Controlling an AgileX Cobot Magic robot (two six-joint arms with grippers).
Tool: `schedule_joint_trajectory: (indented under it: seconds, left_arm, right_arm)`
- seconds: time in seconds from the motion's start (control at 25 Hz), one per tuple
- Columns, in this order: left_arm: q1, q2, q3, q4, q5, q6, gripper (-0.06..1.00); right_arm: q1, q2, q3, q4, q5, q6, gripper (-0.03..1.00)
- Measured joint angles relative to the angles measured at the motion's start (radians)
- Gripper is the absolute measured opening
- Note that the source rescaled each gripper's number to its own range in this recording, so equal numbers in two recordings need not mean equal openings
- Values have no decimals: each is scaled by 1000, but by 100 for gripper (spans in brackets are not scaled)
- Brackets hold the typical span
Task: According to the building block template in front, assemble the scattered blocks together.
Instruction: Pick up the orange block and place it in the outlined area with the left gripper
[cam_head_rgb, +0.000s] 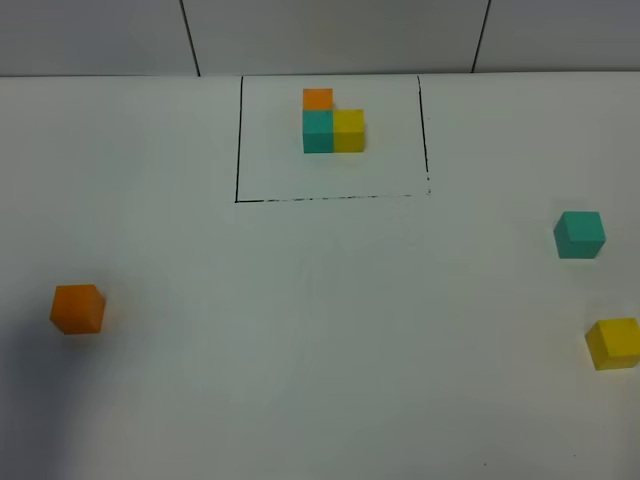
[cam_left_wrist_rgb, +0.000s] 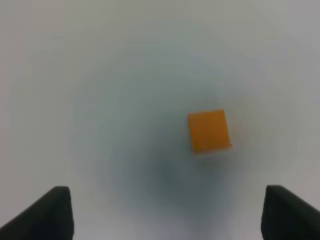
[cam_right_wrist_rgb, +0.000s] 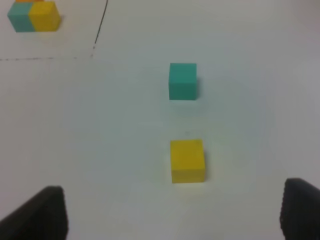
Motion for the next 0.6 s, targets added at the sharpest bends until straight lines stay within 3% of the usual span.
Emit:
schedule_joint_trajectory:
  seconds: [0.16, 0.32, 0.6]
  left_arm:
    - [0, 170, -15, -4, -33, -13, 75]
    - [0, 298, -16, -64, -35, -7, 75]
    - [0, 414, -16, -73, -98, -36, 75]
  right_arm:
    - [0, 0, 0, 0, 0, 0, 73]
    - [0, 0, 0, 0, 0, 0, 73]
    - [0, 0, 0, 0, 0, 0, 73]
